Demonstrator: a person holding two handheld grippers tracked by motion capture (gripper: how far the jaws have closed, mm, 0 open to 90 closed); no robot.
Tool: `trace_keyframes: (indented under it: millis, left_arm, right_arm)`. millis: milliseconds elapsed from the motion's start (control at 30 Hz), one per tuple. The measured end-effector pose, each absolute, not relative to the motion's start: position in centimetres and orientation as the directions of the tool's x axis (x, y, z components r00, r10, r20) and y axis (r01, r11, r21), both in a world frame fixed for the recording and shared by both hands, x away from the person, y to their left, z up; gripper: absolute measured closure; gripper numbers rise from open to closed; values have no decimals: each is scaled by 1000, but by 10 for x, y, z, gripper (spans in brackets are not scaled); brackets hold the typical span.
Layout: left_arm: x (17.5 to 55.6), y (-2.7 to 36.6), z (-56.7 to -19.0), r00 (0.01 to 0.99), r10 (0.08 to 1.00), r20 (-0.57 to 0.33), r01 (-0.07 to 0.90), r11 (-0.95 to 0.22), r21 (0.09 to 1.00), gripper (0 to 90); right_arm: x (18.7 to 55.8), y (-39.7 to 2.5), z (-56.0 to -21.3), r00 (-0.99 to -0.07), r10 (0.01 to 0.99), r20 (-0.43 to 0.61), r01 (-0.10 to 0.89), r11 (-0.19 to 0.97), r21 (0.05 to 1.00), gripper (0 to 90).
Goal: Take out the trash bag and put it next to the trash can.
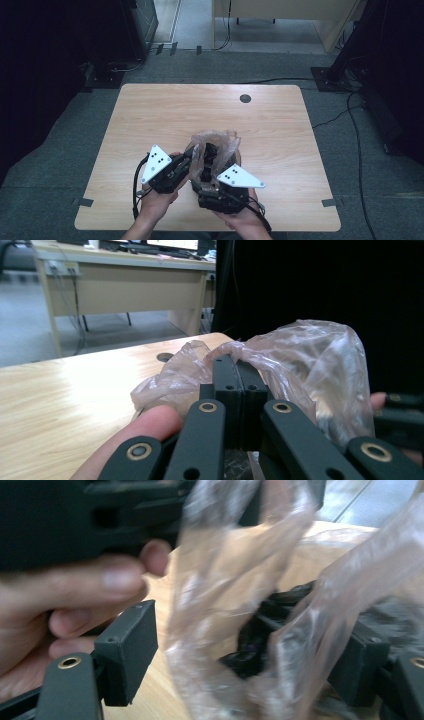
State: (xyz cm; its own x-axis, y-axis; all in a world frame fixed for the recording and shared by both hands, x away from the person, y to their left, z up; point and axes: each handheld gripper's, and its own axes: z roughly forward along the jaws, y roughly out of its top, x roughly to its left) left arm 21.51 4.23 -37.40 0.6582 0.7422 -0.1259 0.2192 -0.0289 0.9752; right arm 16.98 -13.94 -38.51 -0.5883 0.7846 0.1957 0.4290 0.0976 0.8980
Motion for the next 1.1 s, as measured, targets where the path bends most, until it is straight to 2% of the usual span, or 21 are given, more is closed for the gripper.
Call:
trace_keyframes:
  millis: [100, 167, 267, 300, 333, 367, 400, 433, 500, 533, 567, 667, 733, 767, 1100]
  left_arm:
    - [214, 43, -374, 652, 748, -120, 216, -32, 976, 892]
    - [214, 43, -374, 652, 749, -119, 216, -33, 976, 889]
    - [212, 43, -374, 656, 746, -116, 210, -33, 977, 847]
    - [212, 44, -373, 655, 747, -114, 209, -34, 977, 800]
    - [212, 44, -373, 655, 747, -114, 209, -34, 977, 744]
    - [210, 44, -373, 643, 758, -107, 203, -34, 979, 666]
    - [210, 44, -373, 643, 758, -107, 203, -34, 979, 612]
    - [209, 44, -373, 637, 765, -100, 200, -39, 979, 612]
    - [208, 44, -373, 636, 765, -102, 202, -37, 979, 458]
    - [208, 44, -373, 636, 764, -107, 206, -34, 978, 458]
    - [207, 45, -373, 638, 762, -112, 207, -29, 978, 386]
    - [206, 47, -373, 633, 765, -119, 213, -25, 977, 296]
    - [206, 48, -373, 632, 766, -121, 216, -24, 976, 268]
    - [206, 49, -374, 626, 770, -121, 219, -24, 975, 254]
    - [212, 61, -380, 596, 793, -127, 239, -24, 971, 236]
  right_arm:
    - [167, -131, -388, -586, 801, 125, 396, 148, 906, 232]
    - [167, -131, -390, -568, 815, 115, 394, 146, 908, 450]
    - [171, -136, -392, -551, 823, 137, 410, 124, 903, 703]
    - [172, -139, -393, -557, 818, 142, 411, 122, 904, 765]
    - [172, -139, -393, -557, 818, 142, 411, 122, 904, 765]
    - [172, -143, -393, -562, 814, 147, 404, 115, 908, 852]
    - [172, -144, -392, -558, 817, 150, 403, 108, 909, 874]
    - [172, -144, -392, -558, 817, 150, 403, 108, 909, 874]
    - [173, -150, -390, -537, 830, 151, 382, 79, 921, 898]
    - [173, -150, -390, -537, 830, 151, 382, 79, 921, 898]
    - [174, -155, -387, -523, 838, 153, 361, 55, 931, 900]
    - [173, -163, -382, -496, 855, 153, 320, 15, 947, 900]
    - [172, -165, -380, -482, 865, 138, 291, 9, 957, 900]
    - [169, -170, -375, -451, 887, 100, 227, 6, 974, 900]
    - [160, -194, -348, -396, 913, 101, 97, -67, 993, 900]
